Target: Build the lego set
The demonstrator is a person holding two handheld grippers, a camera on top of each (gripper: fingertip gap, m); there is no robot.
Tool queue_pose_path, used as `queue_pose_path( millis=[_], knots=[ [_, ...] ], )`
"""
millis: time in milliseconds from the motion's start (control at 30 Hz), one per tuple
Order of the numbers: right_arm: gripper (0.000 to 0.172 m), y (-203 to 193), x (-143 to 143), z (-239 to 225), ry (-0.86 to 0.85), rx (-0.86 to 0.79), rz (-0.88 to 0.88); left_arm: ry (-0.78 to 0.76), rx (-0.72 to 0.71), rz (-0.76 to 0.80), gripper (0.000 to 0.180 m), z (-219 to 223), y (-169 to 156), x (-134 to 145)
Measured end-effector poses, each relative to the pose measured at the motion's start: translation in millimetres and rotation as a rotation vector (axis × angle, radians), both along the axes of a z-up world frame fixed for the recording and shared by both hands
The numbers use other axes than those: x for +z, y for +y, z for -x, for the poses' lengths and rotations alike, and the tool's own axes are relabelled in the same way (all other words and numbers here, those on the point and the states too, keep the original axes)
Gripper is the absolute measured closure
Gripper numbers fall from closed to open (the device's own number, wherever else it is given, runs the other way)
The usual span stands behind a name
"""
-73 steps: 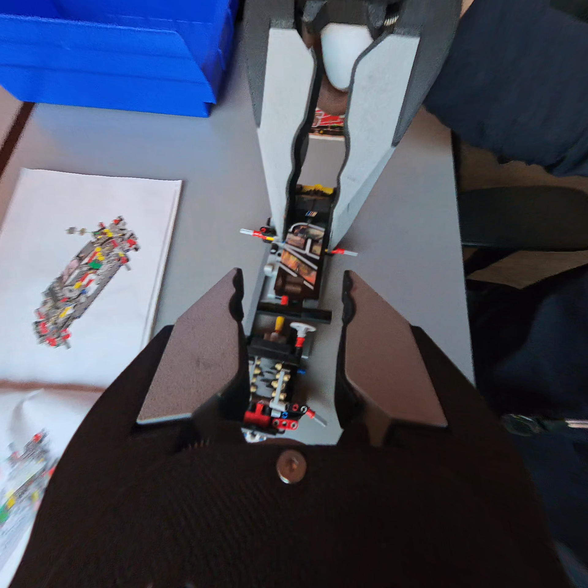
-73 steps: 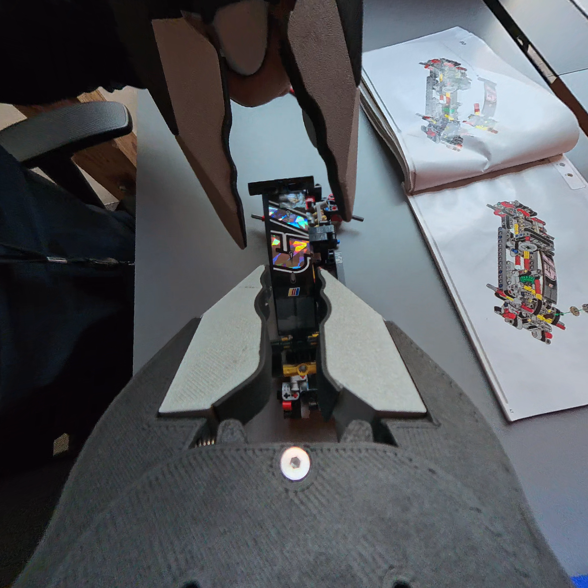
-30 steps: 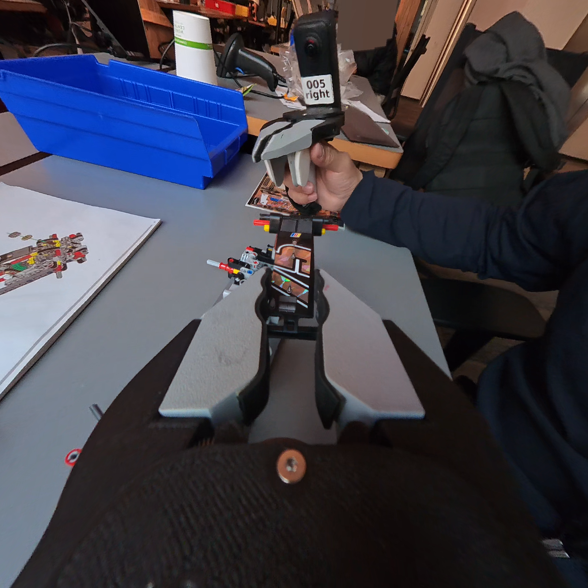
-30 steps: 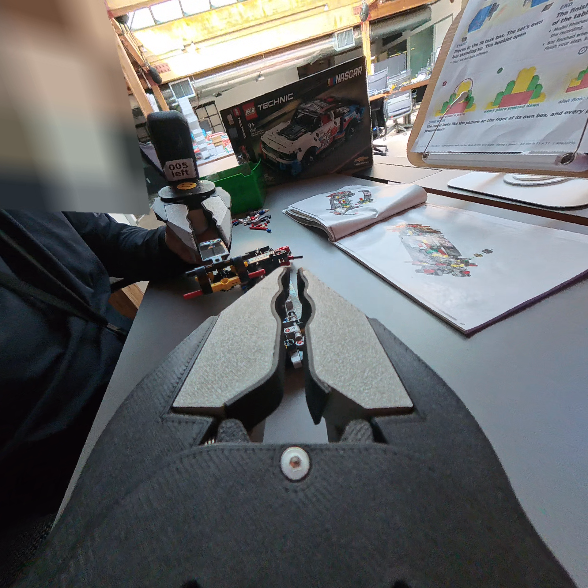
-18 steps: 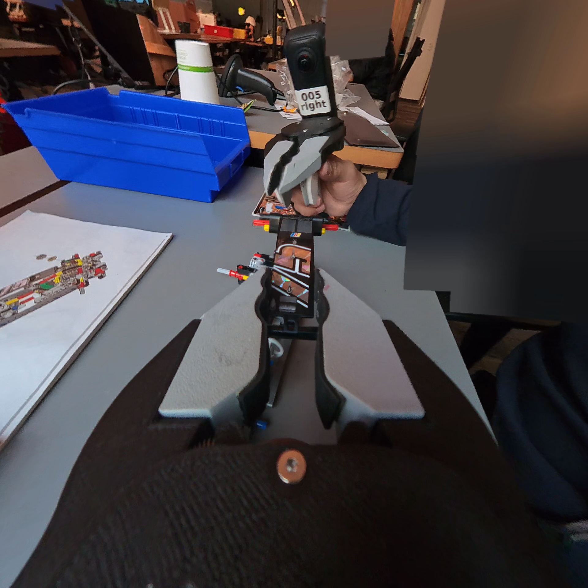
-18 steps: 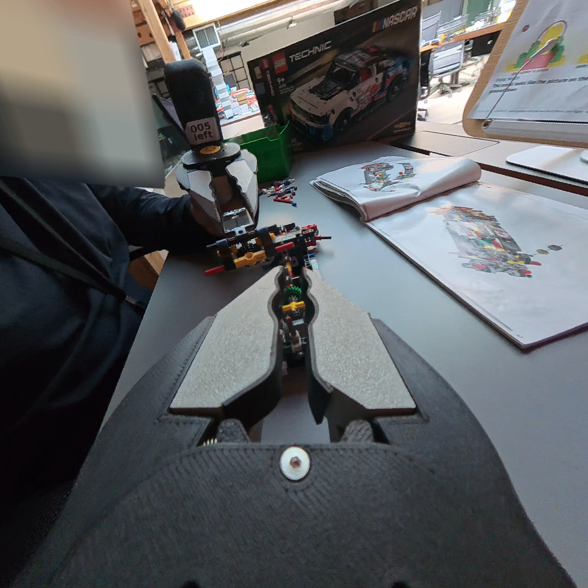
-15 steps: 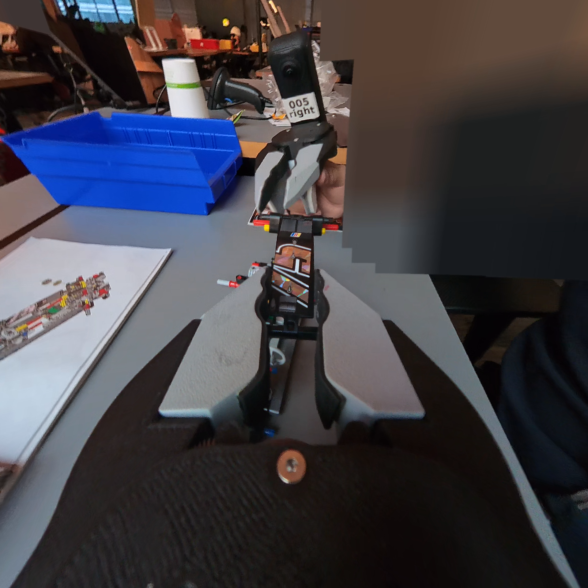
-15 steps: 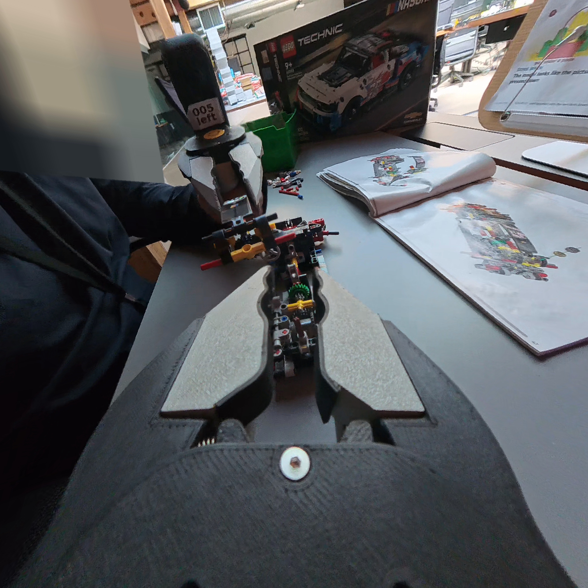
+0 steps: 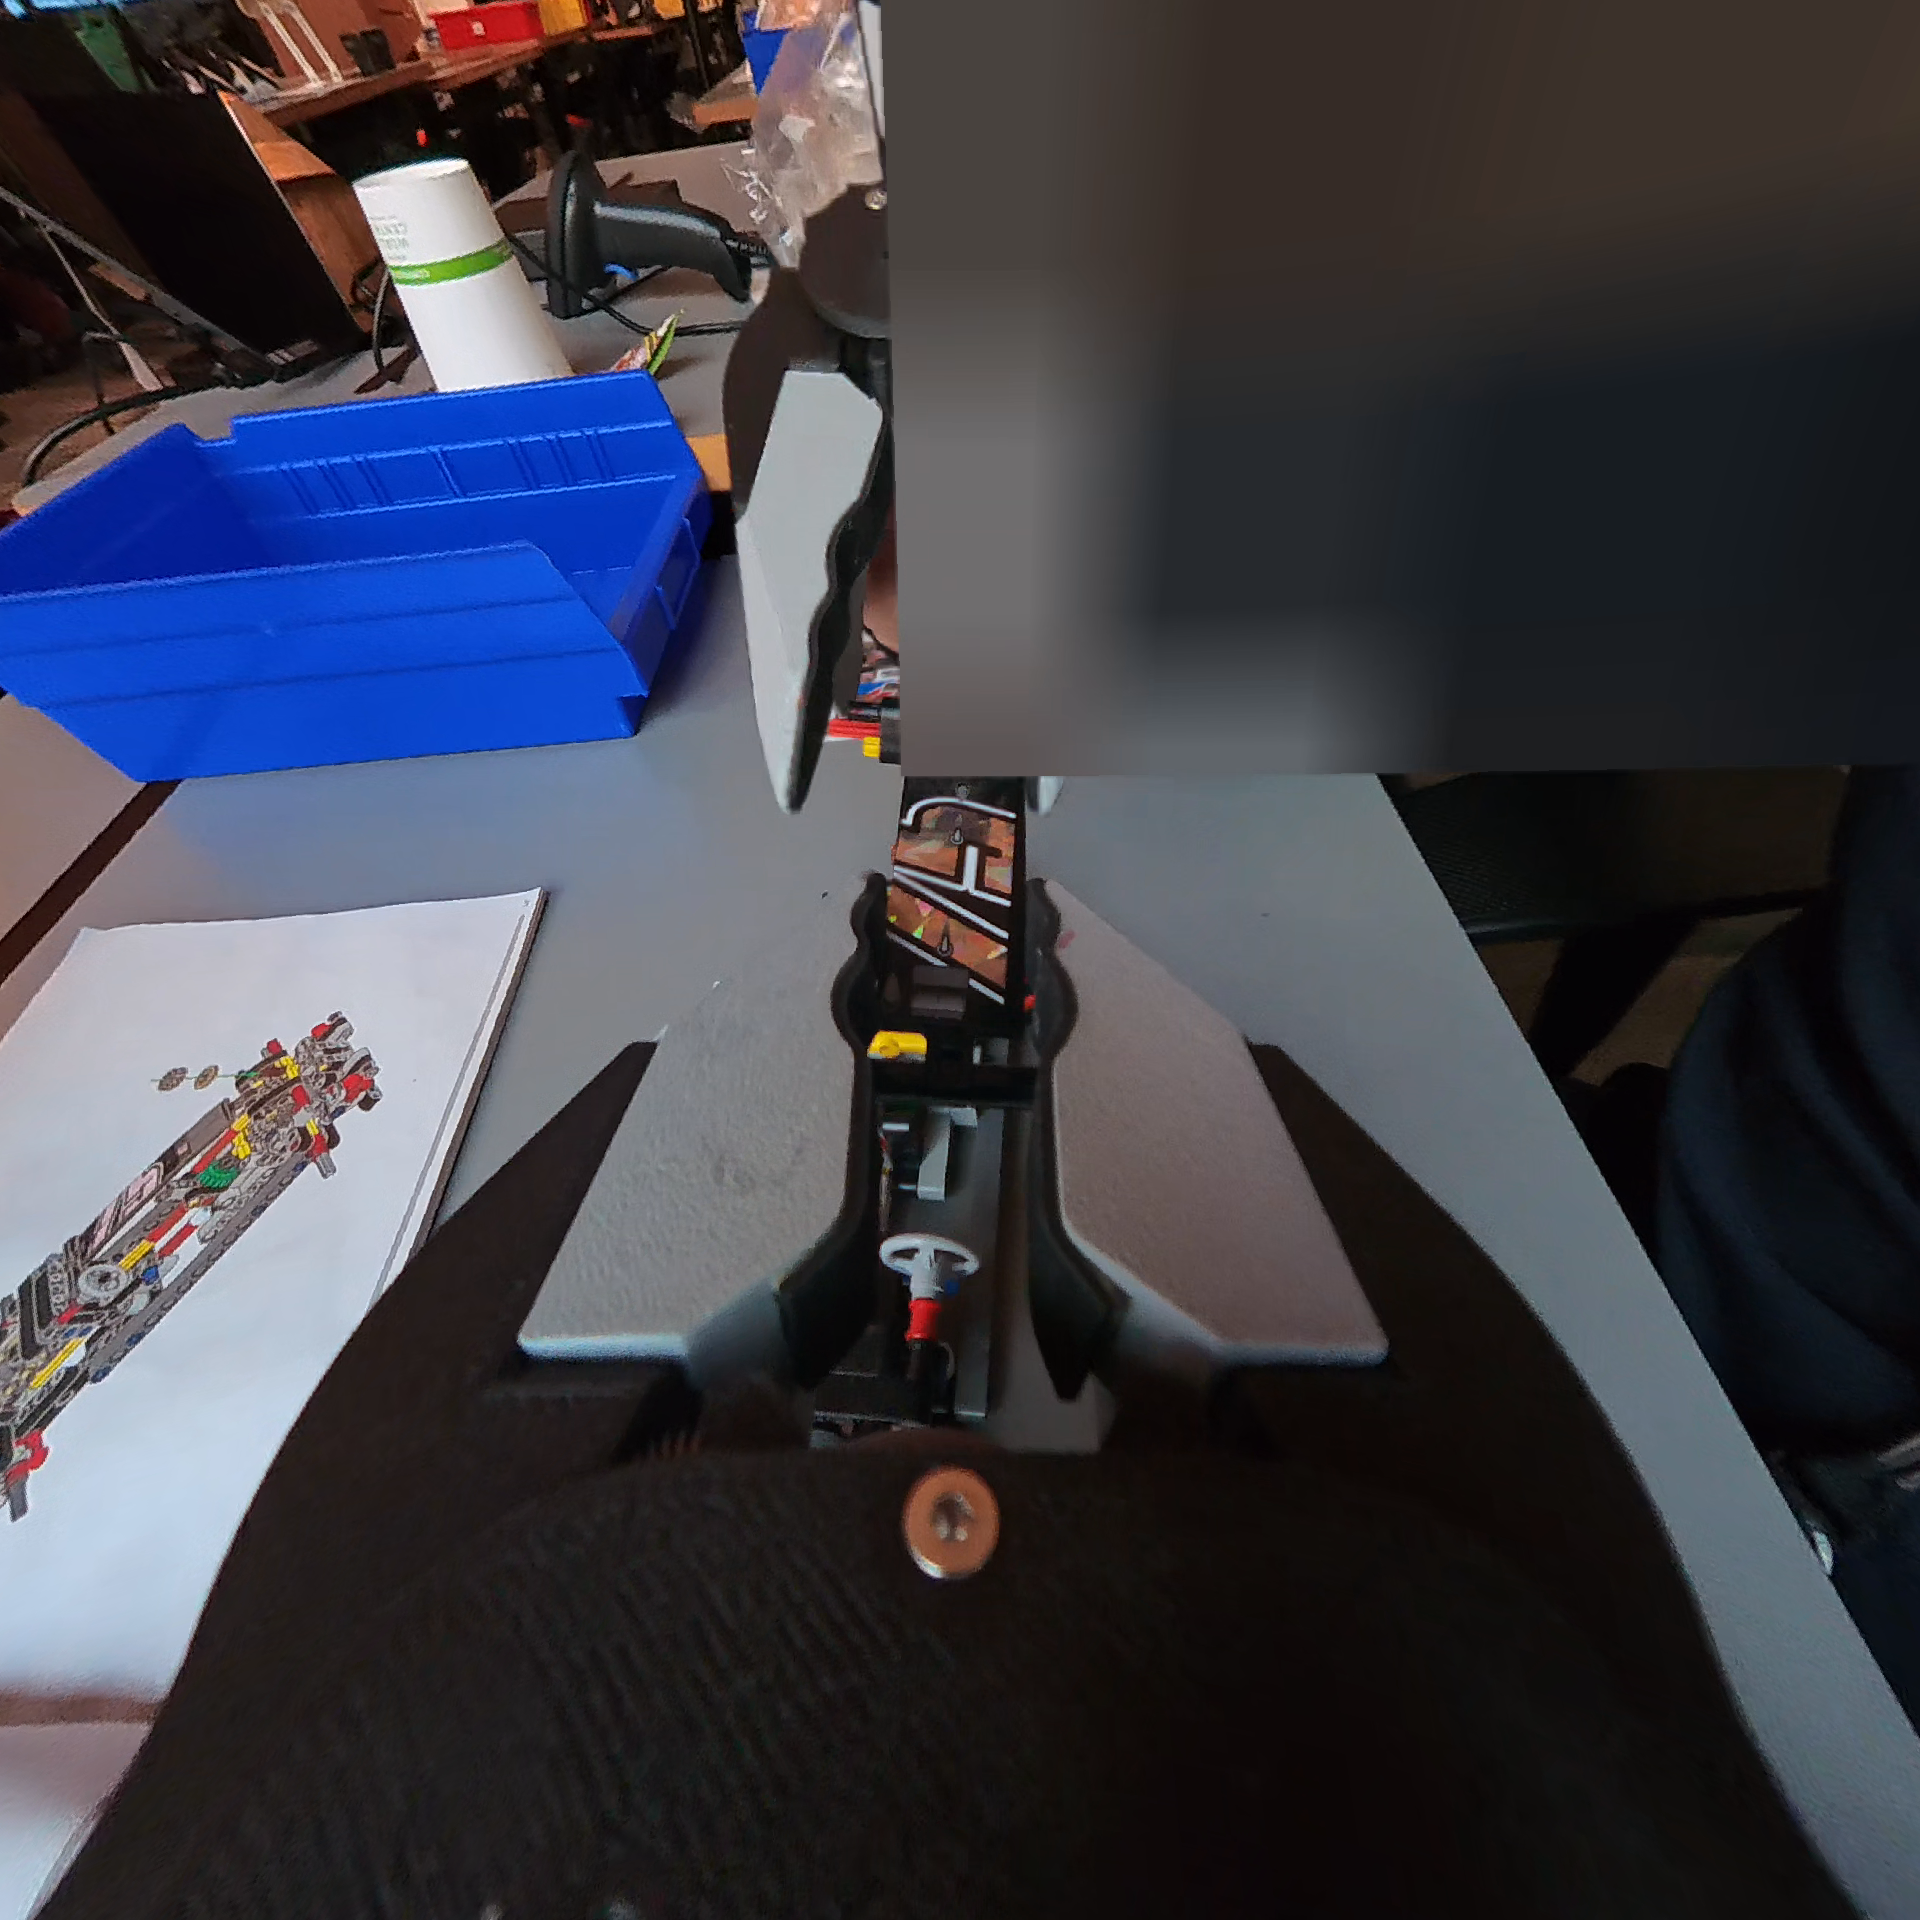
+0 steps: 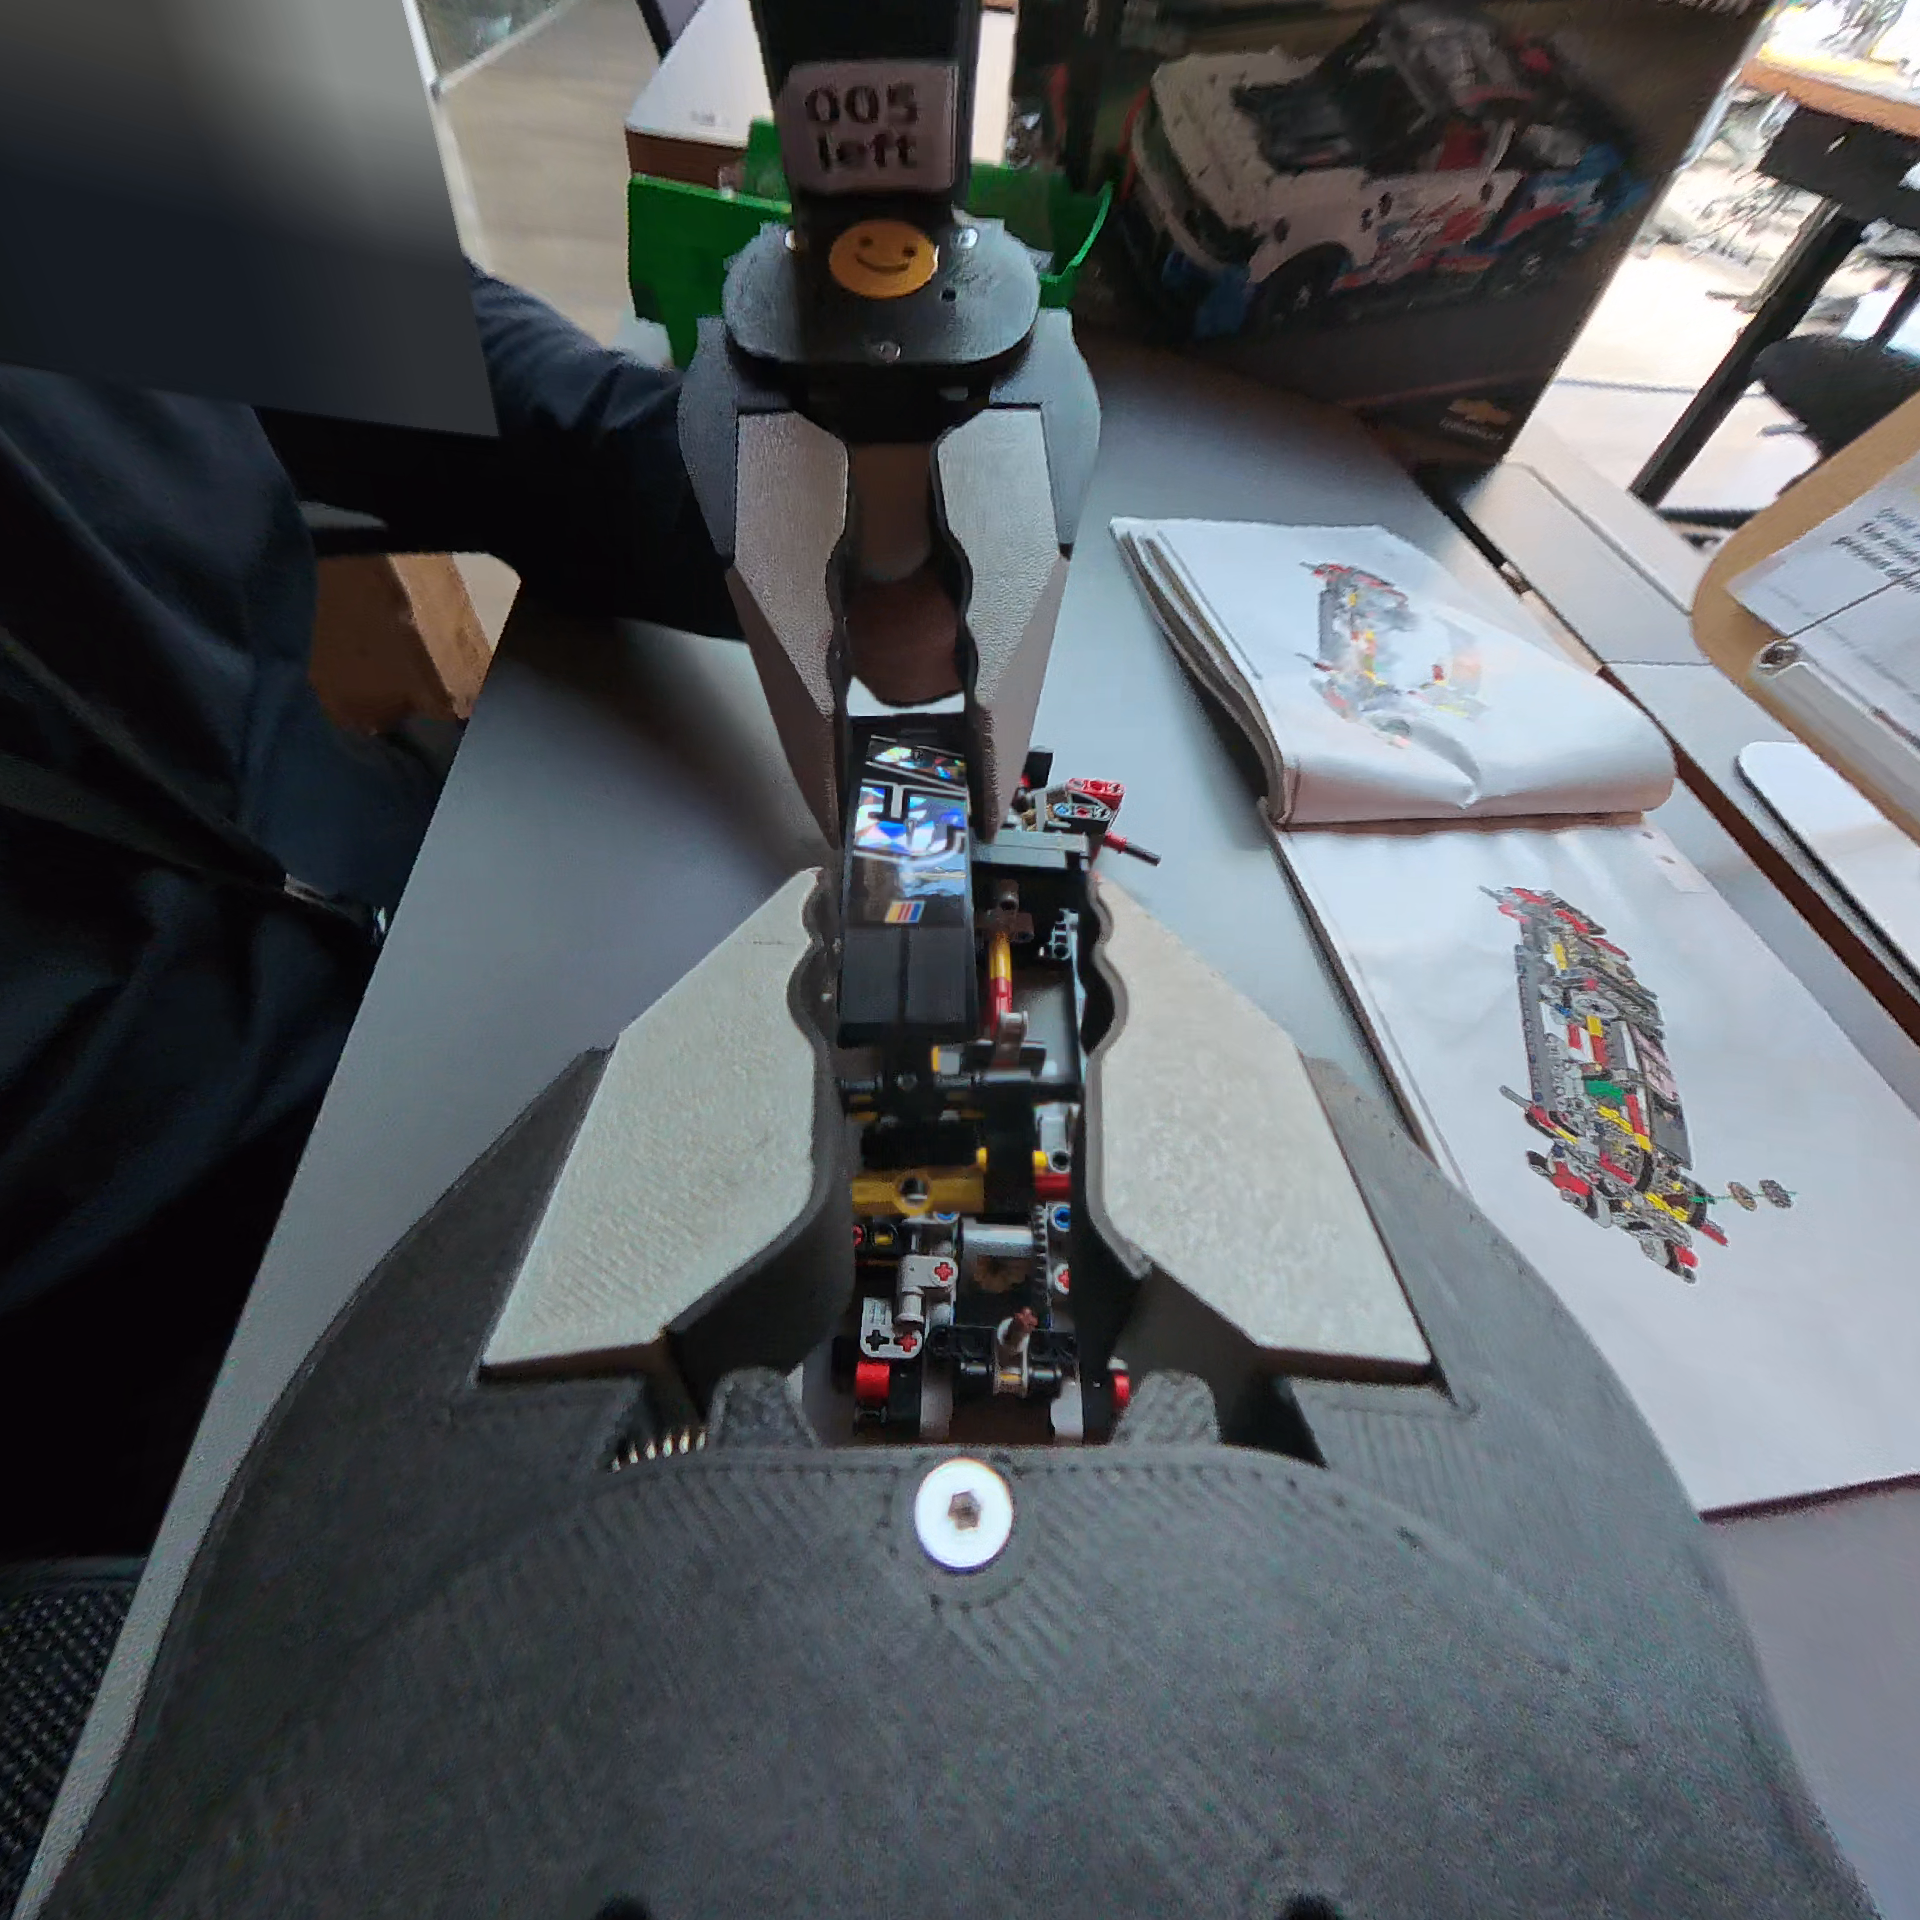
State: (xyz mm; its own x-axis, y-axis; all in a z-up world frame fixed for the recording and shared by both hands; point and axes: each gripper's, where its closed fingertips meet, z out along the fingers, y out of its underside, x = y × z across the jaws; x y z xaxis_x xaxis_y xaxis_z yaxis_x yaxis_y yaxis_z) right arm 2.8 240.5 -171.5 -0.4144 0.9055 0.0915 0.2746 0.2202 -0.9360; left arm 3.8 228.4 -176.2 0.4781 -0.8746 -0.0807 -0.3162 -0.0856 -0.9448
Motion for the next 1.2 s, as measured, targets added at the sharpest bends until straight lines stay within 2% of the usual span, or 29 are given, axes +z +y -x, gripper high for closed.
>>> queue_pose_path(
  millis=[100, 200, 400, 533, 633, 833, 1200],
  knots=[
    [0.137, -3.6, -10.3, 3.5, -0.052, 0.028, -0.032, 0.026, 0.019, -0.006, 0.157, 4.2, 1.1, -6.6],
    [0.135, -4.6, -20.4, 2.9, -0.09, 0.032, -0.066, -0.007, 0.024, -0.003, 0.157, 8.2, 0.7, -6.5],
    [0.146, -1.5, -18.3, 6.9, -0.07, 0.013, -0.012, -0.041, 0.04, 0.014, 0.156, 12.6, 3.3, -10.8],
    [0.146, -2.7, -21.3, 8.8, -0.05, 0.022, 0.027, -0.017, 0.052, -0.001, 0.156, 14.8, 2.8, -13.3],
    [0.139, -3.1, -22.9, 8.4, -0.05, 0.028, 0.038, -0.013, 0.038, -0.002, 0.157, 12.8, 0.7, -13.8],
    [0.141, -1.8, -36.7, 8.2, -0.102, 0.01, -0.027, -0.024, 0.046, 0.025, 0.156, 12.5, 3.3, -19.8],
    [0.146, 0.7, -34.0, 8.6, -0.077, -0.015, -0.02, -0.04, 0.058, 0.054, 0.156, 14.4, 5.2, -22.1]
  ],
)
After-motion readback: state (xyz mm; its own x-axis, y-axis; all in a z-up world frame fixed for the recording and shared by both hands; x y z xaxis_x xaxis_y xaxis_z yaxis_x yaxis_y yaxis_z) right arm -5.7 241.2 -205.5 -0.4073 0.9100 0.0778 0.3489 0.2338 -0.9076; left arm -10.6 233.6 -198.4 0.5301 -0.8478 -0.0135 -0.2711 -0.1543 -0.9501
